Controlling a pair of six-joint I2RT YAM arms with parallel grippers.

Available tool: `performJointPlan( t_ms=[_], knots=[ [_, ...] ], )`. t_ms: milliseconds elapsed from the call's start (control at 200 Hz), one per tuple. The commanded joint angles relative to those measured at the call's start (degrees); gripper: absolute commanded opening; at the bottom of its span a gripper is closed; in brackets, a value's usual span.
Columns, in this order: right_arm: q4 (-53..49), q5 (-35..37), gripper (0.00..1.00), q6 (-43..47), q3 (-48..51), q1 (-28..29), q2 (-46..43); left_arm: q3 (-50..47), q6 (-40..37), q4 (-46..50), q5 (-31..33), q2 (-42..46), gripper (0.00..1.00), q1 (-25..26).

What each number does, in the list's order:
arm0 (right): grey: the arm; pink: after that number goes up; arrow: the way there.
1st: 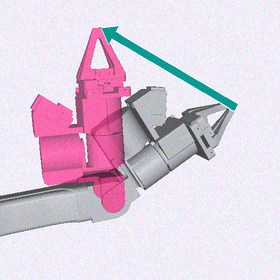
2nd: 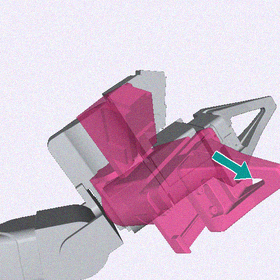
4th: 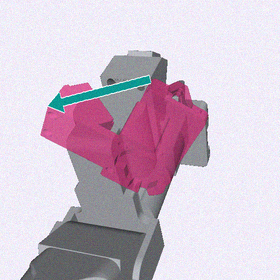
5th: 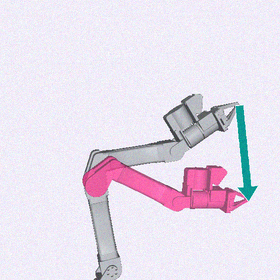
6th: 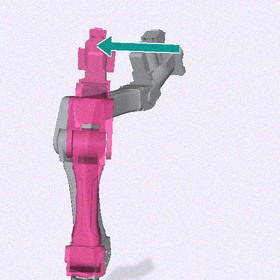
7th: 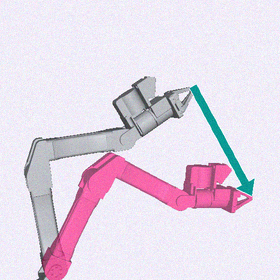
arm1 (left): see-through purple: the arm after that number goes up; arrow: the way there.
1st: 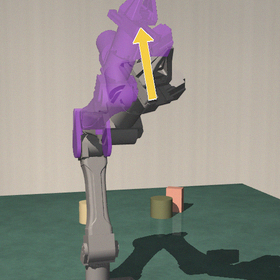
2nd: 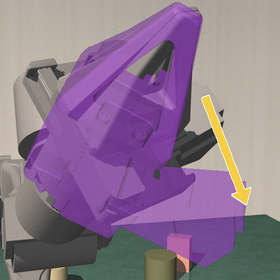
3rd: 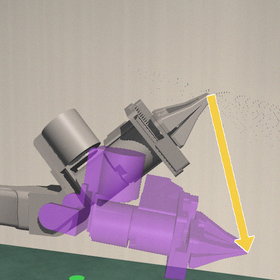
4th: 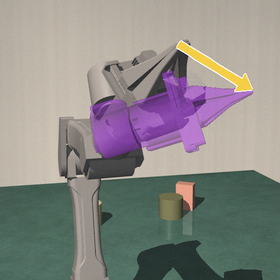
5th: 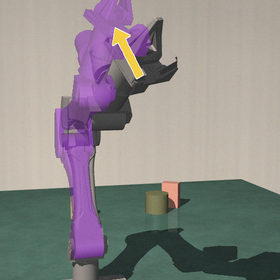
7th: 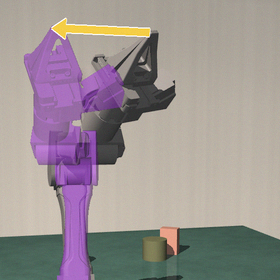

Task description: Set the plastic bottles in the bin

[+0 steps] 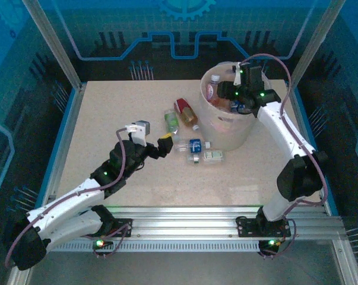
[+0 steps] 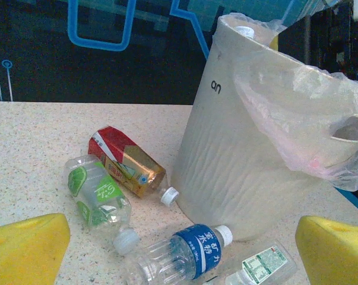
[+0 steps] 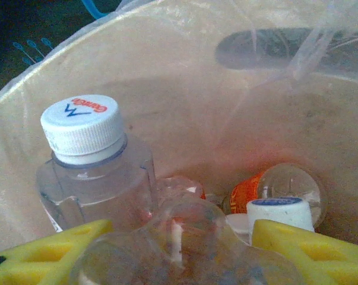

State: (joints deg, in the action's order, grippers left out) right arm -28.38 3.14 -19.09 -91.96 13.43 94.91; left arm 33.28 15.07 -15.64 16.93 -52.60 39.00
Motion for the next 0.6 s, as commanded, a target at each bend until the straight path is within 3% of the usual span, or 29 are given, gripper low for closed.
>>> performJointPlan(
  t_ms=[0, 270, 595],
  knots=[
    [-7.62, -1.39, 0.59, 2.10, -2.68, -0.28, 2.97, 1.79, 1.01, 0.26, 1.20, -0.31, 0.99, 0.12],
    [-13.86, 1.17, 0.81, 3.75, -11.92, -0.16, 1.11, 2.14, 1.25, 1.43, 1.99, -0.31, 0.99, 0.07],
    [-19.96, 4.68, 0.95, 4.03, -16.71, 0.11, -4.21, 5.96, 5.02, 9.05, 7.64, -3.23, 0.99, -0.24]
  ],
)
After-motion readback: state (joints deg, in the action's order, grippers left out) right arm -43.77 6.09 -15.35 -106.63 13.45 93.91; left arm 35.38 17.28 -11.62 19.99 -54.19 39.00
